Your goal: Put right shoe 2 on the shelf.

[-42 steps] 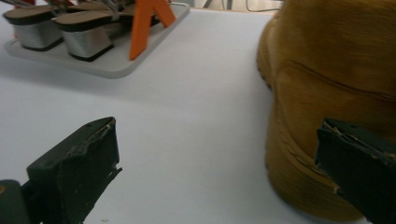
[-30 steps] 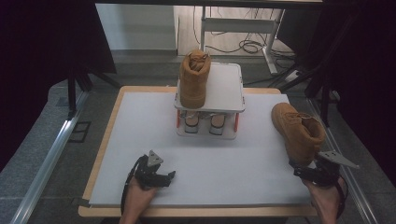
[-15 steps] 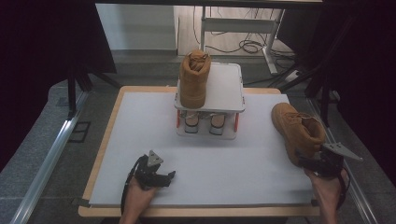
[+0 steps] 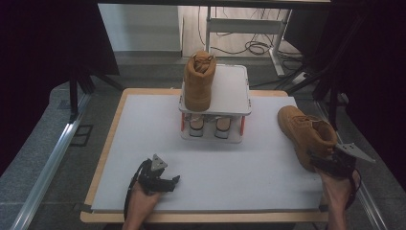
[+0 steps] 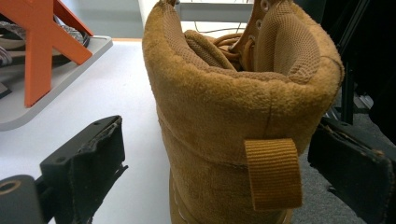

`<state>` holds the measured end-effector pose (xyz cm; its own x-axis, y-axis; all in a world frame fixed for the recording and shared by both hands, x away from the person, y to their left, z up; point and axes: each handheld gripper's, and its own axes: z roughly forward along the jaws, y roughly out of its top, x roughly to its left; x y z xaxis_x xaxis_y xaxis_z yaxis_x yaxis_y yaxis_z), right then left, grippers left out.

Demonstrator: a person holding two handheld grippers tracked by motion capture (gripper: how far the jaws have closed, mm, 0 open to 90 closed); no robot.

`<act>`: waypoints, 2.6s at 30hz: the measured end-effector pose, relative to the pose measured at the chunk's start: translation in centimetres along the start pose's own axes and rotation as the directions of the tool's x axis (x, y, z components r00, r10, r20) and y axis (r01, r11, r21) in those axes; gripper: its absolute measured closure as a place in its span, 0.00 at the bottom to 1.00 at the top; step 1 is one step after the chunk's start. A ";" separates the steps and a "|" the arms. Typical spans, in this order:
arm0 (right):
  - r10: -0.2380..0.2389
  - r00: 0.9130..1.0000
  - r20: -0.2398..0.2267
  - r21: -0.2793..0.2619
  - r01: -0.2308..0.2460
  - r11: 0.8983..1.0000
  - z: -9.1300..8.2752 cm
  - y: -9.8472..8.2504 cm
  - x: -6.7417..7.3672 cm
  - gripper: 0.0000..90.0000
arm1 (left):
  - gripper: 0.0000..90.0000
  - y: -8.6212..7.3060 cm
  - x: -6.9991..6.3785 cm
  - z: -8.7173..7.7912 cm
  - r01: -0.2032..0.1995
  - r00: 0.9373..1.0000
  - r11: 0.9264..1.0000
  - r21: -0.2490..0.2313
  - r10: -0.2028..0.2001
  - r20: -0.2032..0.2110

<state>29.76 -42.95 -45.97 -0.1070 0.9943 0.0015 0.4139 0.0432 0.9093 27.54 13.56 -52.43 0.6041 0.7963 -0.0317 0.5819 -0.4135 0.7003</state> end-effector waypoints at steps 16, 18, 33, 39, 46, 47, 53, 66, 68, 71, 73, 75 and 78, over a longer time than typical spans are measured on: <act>0.012 1.000 -0.004 0.006 -0.012 1.000 1.3 0.6 -0.8 0.04 | 0.17 0.0 0.0 0.0 0.000 1.000 1.000 0.000 0.000 0.000; 0.011 1.000 -0.002 0.000 -0.011 1.000 1.7 0.9 -0.8 0.04 | 0.17 0.0 0.0 0.0 0.000 1.000 1.000 0.000 0.000 0.000; -0.014 1.000 0.005 -0.059 0.014 0.998 3.2 1.4 -0.6 0.10 | 0.17 0.0 0.0 0.0 0.000 1.000 1.000 0.000 0.000 0.000; -0.038 0.999 -0.012 -0.088 0.036 0.995 2.7 1.0 -0.8 0.30 | 0.17 0.0 0.0 0.0 0.000 1.000 1.000 0.000 0.000 0.000; -0.083 0.997 0.009 -0.105 0.083 0.991 2.6 0.9 0.3 0.51 | 0.17 0.0 0.0 0.0 0.000 1.000 1.000 0.000 0.000 0.000; -0.093 0.996 0.014 -0.107 0.094 0.990 2.5 0.9 0.5 0.52 | 0.17 0.0 0.0 0.0 0.000 1.000 1.000 0.000 0.000 0.000; -0.094 0.995 0.038 -0.115 0.097 0.989 2.5 1.3 1.3 0.57 | 0.17 0.0 0.0 0.0 0.000 1.000 1.000 0.000 0.000 0.000; -0.084 0.996 0.021 -0.157 0.087 0.984 0.9 2.8 2.0 0.60 | 0.17 0.0 0.0 0.0 0.001 1.000 1.000 0.000 -0.001 0.000; -0.088 0.996 0.017 -0.166 0.089 0.982 0.6 3.2 2.3 0.60 | 0.17 0.0 0.0 0.0 0.001 1.000 1.000 0.000 -0.001 0.000; -0.086 0.996 0.006 -0.182 0.086 0.979 0.1 3.7 2.7 0.60 | 0.17 0.0 0.0 0.0 0.001 1.000 1.000 0.001 -0.001 0.000; -0.088 0.996 0.003 -0.189 0.087 0.978 0.0 3.9 2.9 0.60 | 0.17 0.0 0.0 0.0 0.001 1.000 1.000 0.000 -0.001 0.001; -0.094 0.996 -0.005 -0.201 0.091 0.975 -0.4 4.2 3.2 0.60 | 0.17 0.0 0.0 0.0 0.001 1.000 1.000 0.000 -0.001 0.000; -0.098 0.995 -0.020 -0.221 0.091 0.971 -0.8 5.0 3.9 0.60 | 0.17 0.0 0.0 0.0 0.001 1.000 1.000 0.001 -0.001 0.000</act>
<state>30.71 -38.92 -41.07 -0.1649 0.9831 -0.0796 0.1923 0.1112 0.9750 27.54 13.57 -52.43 0.6038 0.7965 -0.0324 0.5826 -0.4132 0.6999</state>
